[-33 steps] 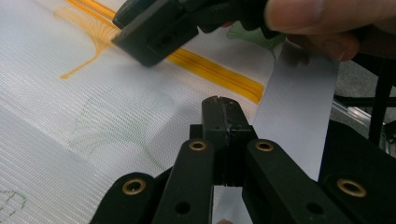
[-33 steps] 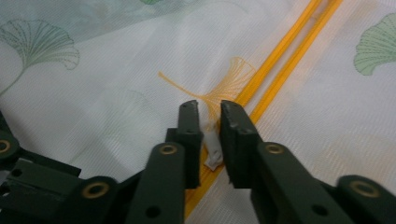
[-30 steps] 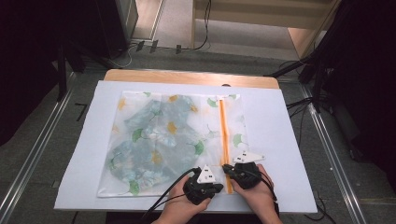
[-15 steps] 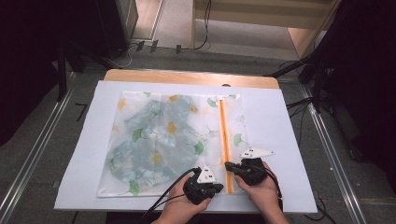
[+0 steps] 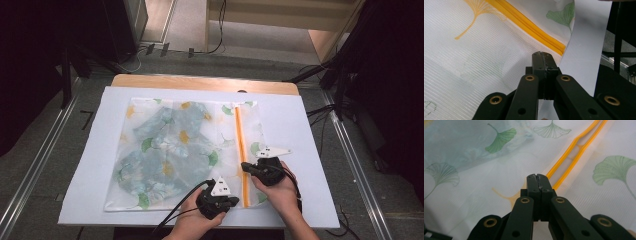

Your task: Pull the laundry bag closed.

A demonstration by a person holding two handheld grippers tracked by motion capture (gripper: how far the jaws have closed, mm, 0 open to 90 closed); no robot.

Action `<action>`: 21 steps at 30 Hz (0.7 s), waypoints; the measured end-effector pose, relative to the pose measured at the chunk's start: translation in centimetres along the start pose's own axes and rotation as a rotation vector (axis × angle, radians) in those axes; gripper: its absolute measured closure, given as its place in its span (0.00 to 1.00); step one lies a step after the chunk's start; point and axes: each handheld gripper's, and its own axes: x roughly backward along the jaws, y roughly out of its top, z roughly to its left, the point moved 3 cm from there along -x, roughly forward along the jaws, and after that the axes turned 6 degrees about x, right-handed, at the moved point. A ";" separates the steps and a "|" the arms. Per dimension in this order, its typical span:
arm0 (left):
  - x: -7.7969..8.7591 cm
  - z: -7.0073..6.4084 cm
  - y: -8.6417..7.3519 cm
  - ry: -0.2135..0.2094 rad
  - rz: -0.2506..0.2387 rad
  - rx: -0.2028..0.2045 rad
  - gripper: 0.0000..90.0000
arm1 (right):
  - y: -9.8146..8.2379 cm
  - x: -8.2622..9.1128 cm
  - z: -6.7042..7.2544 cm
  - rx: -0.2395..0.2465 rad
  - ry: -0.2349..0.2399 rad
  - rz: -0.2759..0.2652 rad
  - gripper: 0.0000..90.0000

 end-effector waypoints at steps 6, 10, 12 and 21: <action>0.0 0.0 0.0 0.000 -0.002 0.003 1.00 | 1.1 -1.1 -1.1 0.004 -0.003 0.004 1.00; 0.0 0.0 0.0 0.001 -0.004 0.005 1.00 | 1.5 -1.8 -1.9 0.005 -0.013 0.009 1.00; 0.0 0.0 0.0 -0.003 -0.006 0.004 1.00 | 1.6 -2.2 -2.3 -0.010 -0.016 0.012 1.00; 0.0 0.0 0.0 -0.001 -0.004 0.001 1.00 | 3.2 -3.1 -3.8 -0.018 -0.035 0.013 1.00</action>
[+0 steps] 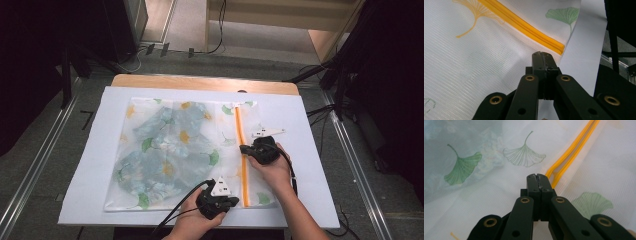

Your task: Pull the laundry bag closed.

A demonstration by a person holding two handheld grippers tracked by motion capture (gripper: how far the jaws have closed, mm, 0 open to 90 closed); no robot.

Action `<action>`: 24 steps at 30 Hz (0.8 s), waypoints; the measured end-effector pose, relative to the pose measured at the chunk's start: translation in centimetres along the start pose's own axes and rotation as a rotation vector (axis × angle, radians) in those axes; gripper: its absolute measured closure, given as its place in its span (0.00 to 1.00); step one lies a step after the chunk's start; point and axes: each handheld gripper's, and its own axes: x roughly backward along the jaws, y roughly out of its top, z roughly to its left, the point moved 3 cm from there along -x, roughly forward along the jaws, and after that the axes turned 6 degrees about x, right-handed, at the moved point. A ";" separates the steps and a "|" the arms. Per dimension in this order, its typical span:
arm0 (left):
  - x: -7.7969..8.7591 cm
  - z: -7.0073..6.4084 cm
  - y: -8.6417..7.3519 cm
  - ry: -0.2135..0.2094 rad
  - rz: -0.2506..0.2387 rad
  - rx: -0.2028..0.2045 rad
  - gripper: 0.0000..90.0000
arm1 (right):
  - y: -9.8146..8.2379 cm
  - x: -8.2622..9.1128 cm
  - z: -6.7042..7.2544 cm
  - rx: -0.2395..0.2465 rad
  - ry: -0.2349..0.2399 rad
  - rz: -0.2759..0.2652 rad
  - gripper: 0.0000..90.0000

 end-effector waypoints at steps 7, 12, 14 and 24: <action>0.0 0.0 0.0 -0.001 0.002 0.001 1.00 | 1.6 -0.6 -1.0 -0.007 -0.016 0.004 1.00; 0.0 0.0 0.0 -0.004 0.000 0.000 1.00 | 2.6 -1.5 -2.1 -0.029 -0.029 0.000 1.00; 0.0 0.0 0.0 -0.003 0.003 0.002 1.00 | 3.1 -2.0 -2.6 -0.027 -0.039 0.004 1.00; 0.0 0.0 0.0 -0.002 0.002 0.000 1.00 | 5.7 -4.4 -5.0 -0.077 -0.082 0.005 1.00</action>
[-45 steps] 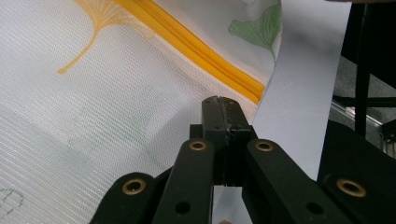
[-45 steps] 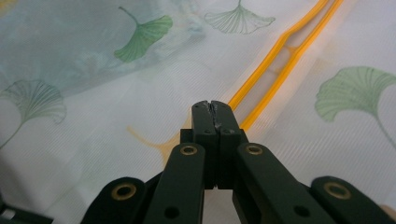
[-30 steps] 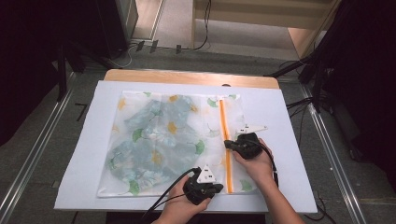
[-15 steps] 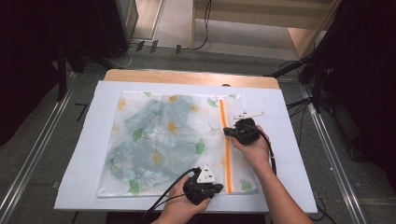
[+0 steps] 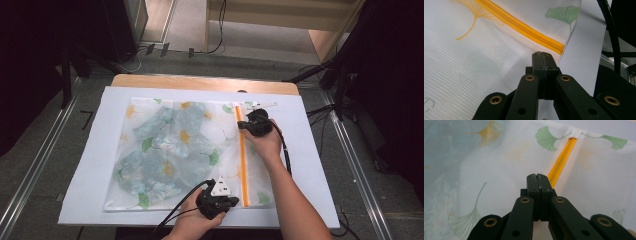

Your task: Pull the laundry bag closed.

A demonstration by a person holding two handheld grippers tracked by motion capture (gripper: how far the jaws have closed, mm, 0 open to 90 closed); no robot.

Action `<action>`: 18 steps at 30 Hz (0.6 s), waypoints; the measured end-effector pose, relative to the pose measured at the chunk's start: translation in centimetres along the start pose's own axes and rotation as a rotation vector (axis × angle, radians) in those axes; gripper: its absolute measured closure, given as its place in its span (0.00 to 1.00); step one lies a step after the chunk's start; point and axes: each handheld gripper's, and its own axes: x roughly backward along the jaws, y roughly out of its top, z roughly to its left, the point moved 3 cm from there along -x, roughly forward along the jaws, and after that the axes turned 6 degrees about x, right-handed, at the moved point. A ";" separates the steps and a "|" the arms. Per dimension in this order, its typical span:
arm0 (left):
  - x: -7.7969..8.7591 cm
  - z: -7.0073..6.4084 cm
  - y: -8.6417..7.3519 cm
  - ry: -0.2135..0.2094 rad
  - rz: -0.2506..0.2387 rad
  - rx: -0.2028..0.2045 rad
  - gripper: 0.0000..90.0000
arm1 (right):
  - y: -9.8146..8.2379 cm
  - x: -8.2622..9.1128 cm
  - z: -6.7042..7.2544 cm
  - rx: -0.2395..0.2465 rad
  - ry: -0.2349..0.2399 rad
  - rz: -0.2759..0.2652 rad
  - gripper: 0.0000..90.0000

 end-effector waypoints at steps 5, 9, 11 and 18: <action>0.0 0.0 0.0 -0.004 0.001 0.005 1.00 | 1.4 -1.5 -1.3 -0.053 -0.019 0.001 1.00; 0.0 0.0 0.0 -0.005 0.001 0.004 1.00 | 2.4 -2.5 -2.3 -0.102 -0.026 0.004 1.00; 0.0 0.0 0.0 -0.005 0.002 0.001 1.00 | 2.9 -3.1 -2.6 -0.113 -0.034 0.012 1.00; 0.0 0.0 0.0 -0.008 0.002 0.003 1.00 | 4.0 -5.1 -3.6 -0.158 -0.051 0.026 1.00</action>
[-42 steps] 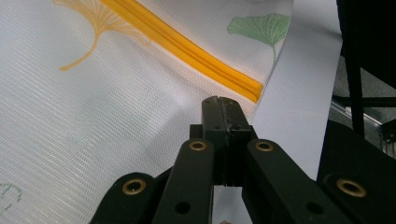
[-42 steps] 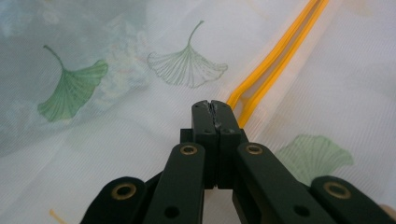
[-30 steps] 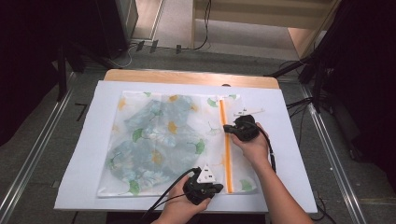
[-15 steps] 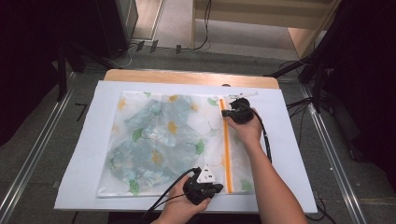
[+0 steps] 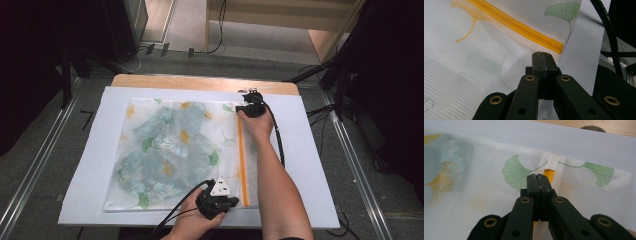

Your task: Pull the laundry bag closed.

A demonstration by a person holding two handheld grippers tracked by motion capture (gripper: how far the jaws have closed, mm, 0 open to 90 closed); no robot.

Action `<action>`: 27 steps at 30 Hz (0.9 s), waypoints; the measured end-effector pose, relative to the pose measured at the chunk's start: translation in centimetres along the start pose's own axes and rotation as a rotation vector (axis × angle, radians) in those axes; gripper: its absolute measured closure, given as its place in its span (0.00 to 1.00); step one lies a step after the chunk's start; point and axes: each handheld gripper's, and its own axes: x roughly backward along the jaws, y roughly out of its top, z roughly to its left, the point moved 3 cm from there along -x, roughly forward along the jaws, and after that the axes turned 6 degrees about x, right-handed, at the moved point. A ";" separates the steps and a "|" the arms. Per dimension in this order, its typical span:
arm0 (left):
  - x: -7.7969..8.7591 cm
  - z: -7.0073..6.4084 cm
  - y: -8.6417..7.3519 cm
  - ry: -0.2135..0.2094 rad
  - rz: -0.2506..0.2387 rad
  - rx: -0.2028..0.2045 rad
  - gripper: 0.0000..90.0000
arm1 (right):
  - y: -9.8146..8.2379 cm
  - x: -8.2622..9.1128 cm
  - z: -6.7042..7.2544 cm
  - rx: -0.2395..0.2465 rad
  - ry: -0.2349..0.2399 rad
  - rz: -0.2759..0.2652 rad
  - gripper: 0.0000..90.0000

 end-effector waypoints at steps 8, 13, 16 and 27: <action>0.0 0.0 0.0 -0.002 0.001 0.001 1.00 | 0.9 -1.9 -0.4 -0.037 -0.020 0.006 1.00; 0.0 0.1 0.0 -0.007 0.002 0.002 1.00 | 1.5 -2.3 -0.8 -0.041 -0.027 0.002 1.00; 0.0 0.1 0.0 -0.009 -0.001 0.012 1.00 | 1.9 -2.5 -0.8 -0.023 -0.033 0.007 1.00; 0.0 0.1 0.0 -0.011 0.000 0.015 1.00 | 3.1 -2.8 -1.1 -0.053 -0.023 -0.005 1.00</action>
